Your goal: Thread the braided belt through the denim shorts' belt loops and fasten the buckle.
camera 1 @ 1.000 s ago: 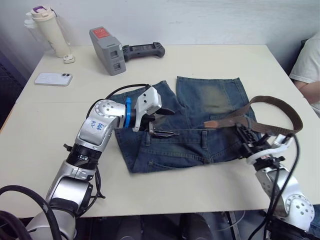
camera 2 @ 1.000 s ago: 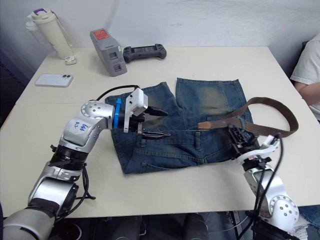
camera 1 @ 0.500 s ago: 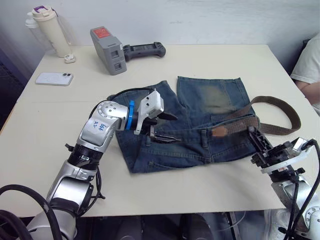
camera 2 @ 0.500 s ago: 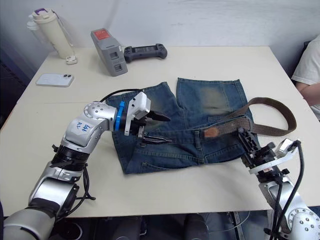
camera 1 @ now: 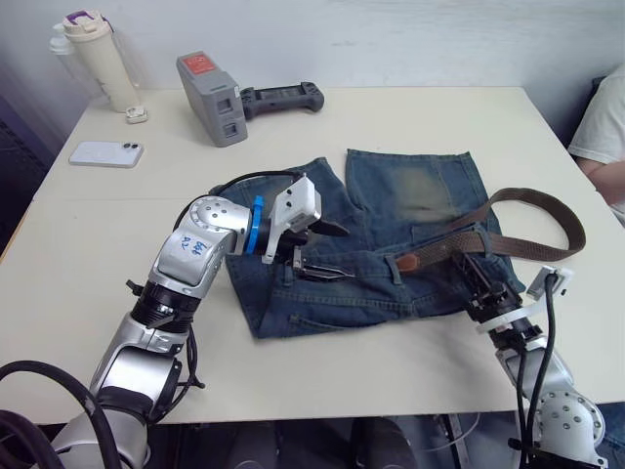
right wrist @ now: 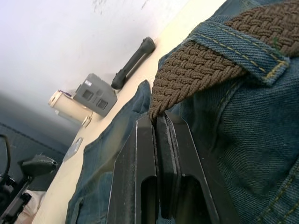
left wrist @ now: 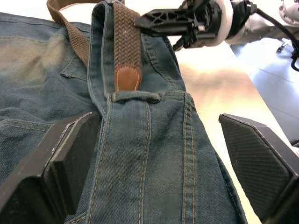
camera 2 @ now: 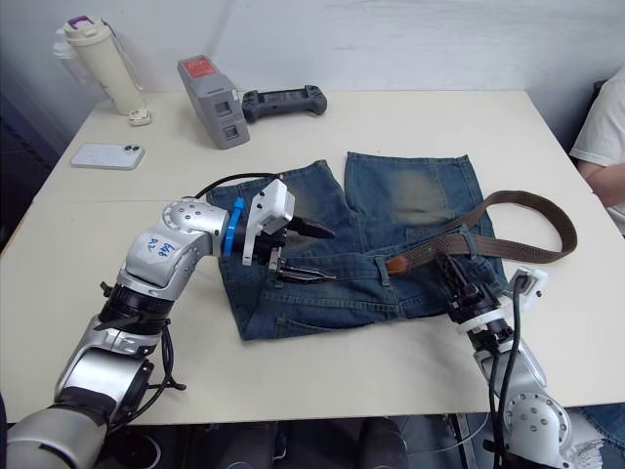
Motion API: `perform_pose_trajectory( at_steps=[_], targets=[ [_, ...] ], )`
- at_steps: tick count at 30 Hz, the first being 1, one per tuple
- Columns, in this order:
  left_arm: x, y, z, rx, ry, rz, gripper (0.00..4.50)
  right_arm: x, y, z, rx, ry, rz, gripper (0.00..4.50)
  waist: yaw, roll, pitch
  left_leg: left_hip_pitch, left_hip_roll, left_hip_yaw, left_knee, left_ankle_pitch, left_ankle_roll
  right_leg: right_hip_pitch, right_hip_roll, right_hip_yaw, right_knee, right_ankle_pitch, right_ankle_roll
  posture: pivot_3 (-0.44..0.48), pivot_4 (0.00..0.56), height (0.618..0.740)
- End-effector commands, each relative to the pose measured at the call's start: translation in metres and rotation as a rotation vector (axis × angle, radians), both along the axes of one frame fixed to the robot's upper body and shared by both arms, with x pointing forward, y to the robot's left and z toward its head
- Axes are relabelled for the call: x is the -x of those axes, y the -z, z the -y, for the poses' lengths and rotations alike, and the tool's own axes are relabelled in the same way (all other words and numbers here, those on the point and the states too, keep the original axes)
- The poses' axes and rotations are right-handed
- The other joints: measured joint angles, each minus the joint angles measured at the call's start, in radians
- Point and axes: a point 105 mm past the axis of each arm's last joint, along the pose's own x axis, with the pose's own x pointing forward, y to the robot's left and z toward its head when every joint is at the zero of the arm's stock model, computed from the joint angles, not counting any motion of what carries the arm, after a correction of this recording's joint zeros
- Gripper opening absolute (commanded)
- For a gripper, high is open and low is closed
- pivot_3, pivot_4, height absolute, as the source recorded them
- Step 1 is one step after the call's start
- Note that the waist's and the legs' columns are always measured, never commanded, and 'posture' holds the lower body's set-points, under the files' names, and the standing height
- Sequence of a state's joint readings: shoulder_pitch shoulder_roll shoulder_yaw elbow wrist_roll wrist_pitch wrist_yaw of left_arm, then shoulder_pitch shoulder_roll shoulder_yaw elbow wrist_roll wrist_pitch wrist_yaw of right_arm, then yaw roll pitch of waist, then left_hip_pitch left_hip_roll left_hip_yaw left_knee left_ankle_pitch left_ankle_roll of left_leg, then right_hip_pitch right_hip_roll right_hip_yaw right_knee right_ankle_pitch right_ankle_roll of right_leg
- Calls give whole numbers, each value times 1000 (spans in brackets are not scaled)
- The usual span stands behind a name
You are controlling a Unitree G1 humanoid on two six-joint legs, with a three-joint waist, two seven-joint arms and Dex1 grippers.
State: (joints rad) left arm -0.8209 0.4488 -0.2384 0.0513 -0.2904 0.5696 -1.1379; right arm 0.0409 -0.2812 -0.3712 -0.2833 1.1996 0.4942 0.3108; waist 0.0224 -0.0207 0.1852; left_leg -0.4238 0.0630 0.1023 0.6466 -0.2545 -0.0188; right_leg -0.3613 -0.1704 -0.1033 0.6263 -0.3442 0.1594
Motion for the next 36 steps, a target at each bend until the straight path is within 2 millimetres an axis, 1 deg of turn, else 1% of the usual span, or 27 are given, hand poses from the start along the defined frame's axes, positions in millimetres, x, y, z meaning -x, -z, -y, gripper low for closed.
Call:
perform_pose_trajectory(
  at_steps=[1, 4, 6, 7, 8, 10, 11, 12, 14, 16, 18, 19, 20, 23, 25, 31, 34, 36],
  targets=[
    [3, -12, 2, 14, 22, 40, 4500, 0, 6, -13, 21, -44, -10, 53, -3, 0, 0, 0, 0, 0, 0, 0, 0, 0, 0, 0, 0, 0, 0, 0, 150, 740],
    [2, -13, 1, 11, 13, 46, 4500, 1, 19, -12, 60, -47, -53, 53, -4, 0, 0, 1, 1, 0, -1, 0, 0, 0, 1, 0, 0, 0, 0, 0, 150, 740],
    [1, -13, 1, 13, 8, 47, 4500, 2, 24, -12, 73, -49, -69, 53, -4, 0, 0, 1, 1, 0, -1, 0, 0, 0, 1, 0, 0, 0, 0, 0, 150, 740],
    [1, -13, 0, 13, 7, 49, 4500, 1, 29, -8, 83, -28, -90, 53, -5, 0, 0, 1, 1, 0, 0, 0, 0, 0, 1, 0, 0, 0, 0, 0, 150, 740],
    [1, -13, 0, 12, 8, 49, 4500, -2, 37, 2, 108, 31, -125, 53, -5, 0, 0, 1, 1, 0, 0, 0, 0, 0, 1, 0, 0, 0, 0, 0, 150, 740],
    [1, -13, 1, 13, 7, 48, 4500, -4, 38, 18, 62, 103, -134, 53, -6, 0, 0, 1, 1, 0, 0, 0, 0, 0, 1, 0, 0, 0, 0, 0, 150, 740],
    [1, -13, 1, 13, 7, 47, 4500, -4, 33, 23, -6, 120, -116, 53, -5, 0, 0, 1, 1, 0, 0, 0, 0, 1, 1, 0, 0, 0, 0, 0, 150, 740],
    [1, -13, 0, 11, 7, 48, 4500, -2, 27, 23, -67, 106, -93, 53, -4, 0, 0, 1, 1, 0, 0, 0, 0, 1, 1, 0, 0, 0, 0, 0, 150, 740],
    [1, -13, 0, 9, 4, 49, 4500, 3, 12, 17, -144, 45, -44, 53, 1, 0, 0, 1, 1, 0, 0, 0, 0, 1, 1, 0, 0, 0, 0, 0, 150, 740],
    [0, -13, 0, 9, 1, 51, 4500, 5, 0, 19, -247, 31, -5, 53, 2, 0, 0, 1, 1, 0, 0, 0, 0, 1, 1, 0, 0, 0, 0, 0, 150, 740],
    [-1, -13, 0, 8, 0, 51, 4500, 6, -7, 23, -330, 33, 21, 53, 1, 0, 0, 1, 1, 0, 0, 0, -1, 1, 1, 0, 0, 0, 0, 0, 150, 740],
    [0, -13, 0, 8, 1, 51, 4500, 7, -8, 22, -329, 17, 19, 53, 1, 0, 0, 1, 1, 0, 0, 0, -1, 1, 1, 0, 0, 0, 0, 0, 150, 740],
    [0, -13, 0, 8, 1, 51, 4500, 8, -8, 21, -324, 5, 14, 53, 1, 0, 0, 1, 1, 0, 0, 0, -1, 1, 1, 0, 0, 0, 0, 0, 150, 740],
    [0, -13, 1, 7, 3, 52, 4500, 8, -2, 8, -273, -49, -23, 53, 0, 0, 0, 1, 1, 0, 0, 0, -1, 1, 1, 0, 0, 0, 0, 0, 150, 740],
    [0, -13, 0, 6, 2, 53, 4500, 8, 1, 4, -255, -64, -37, 53, 1, 0, 0, 1, 1, 0, 0, 0, -1, 0, 1, 0, 0, 0, 0, 0, 150, 740],
    [-1, -13, 0, 3, 0, 56, 4500, 10, 9, 1, -208, -69, -65, 53, 1, 0, 0, 1, 1, 0, 0, 0, -1, 0, 1, 0, 0, 0, 0, 0, 150, 740],
    [-1, -13, 0, 3, 1, 56, 4500, 11, 11, 0, -217, -79, -67, 53, 1, 0, 0, 1, 1, 0, 0, 0, -1, 0, 1, 0, 0, 0, 0, 0, 150, 740],
    [0, -13, -1, 4, 2, 55, 4500, 11, 13, -4, -234, -102, -74, 53, 1, 0, 0, 1, 1, 0, 0, 0, -1, 0, 1, 0, 0, 0, 0, 0, 150, 740]
  ],
)
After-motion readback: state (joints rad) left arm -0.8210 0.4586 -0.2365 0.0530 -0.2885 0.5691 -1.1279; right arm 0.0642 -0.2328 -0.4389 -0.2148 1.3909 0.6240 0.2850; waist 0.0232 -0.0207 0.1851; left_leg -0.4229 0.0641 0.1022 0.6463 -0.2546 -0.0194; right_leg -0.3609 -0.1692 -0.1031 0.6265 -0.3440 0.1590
